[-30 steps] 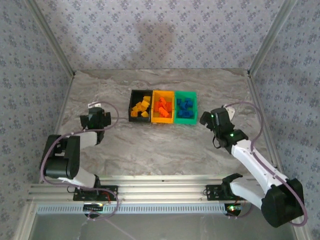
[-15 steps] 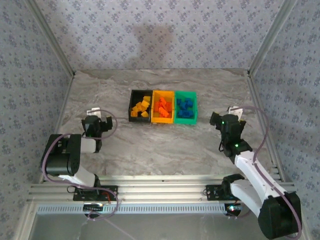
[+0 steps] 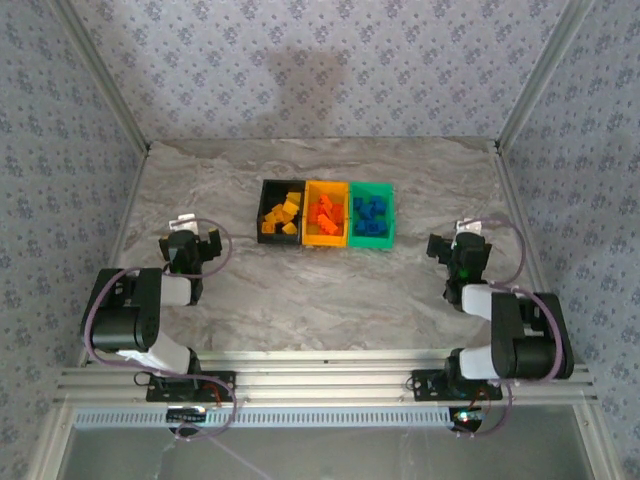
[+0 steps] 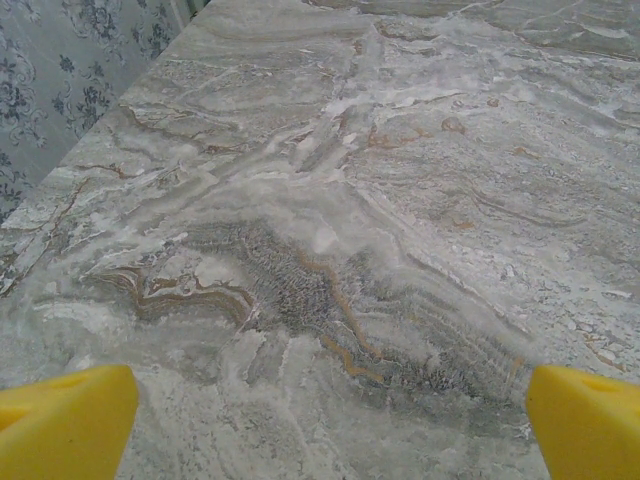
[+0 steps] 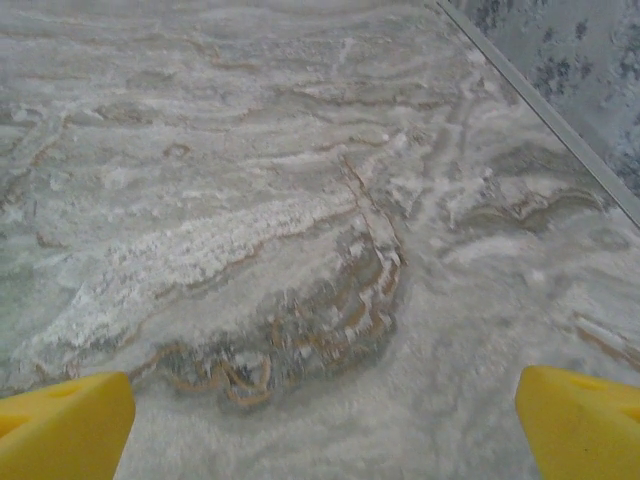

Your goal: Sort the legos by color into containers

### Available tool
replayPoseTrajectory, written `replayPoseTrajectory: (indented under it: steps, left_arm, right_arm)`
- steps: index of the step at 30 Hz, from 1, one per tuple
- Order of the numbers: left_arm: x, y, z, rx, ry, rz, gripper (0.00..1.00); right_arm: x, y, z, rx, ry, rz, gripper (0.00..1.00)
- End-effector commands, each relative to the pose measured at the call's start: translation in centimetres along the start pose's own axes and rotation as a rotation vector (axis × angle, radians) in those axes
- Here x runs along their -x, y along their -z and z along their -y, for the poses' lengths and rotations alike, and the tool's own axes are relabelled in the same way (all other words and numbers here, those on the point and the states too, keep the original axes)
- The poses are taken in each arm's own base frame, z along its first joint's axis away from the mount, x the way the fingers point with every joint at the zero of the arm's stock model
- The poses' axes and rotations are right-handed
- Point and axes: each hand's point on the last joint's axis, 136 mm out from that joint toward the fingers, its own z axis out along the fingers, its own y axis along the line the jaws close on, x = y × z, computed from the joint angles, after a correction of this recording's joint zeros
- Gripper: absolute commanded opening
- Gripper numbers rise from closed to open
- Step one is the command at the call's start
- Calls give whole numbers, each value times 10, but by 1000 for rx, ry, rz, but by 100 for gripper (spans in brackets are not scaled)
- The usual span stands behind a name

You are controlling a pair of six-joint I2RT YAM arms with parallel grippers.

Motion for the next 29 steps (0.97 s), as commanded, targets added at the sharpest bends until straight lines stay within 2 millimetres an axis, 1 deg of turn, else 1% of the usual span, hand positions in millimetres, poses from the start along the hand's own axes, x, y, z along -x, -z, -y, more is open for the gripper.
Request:
replayPoseTrajectory:
  steps: [1,2,3,4,6,7,29]
  left_arm:
    - [22,-1,-1,9,33,66,100]
    - [22,-1,-1,9,32,66,100]
    - [23,-1,-1,10,33,67,100]
    - [22,-1,-1,8,33,67,100]
    - [22,-1,-1,8,33,67,100]
    - [22,-1,-1,8,32,67,100]
    - [22,-1,-1,9,32,66,100]
  right_arm:
    - [21,-14,-13,50,15,130,100]
    - [22,-16,-18,53,39,98,100]
    - [16,-16,-20,65,47,49,100]
    - [20,-16,-19,72,40,92,100]
    - [17,-16,-20,70,43,59,100]
    - [19,-16,-20,68,45,79,100]
    - [19,-16,-20,67,46,74,100]
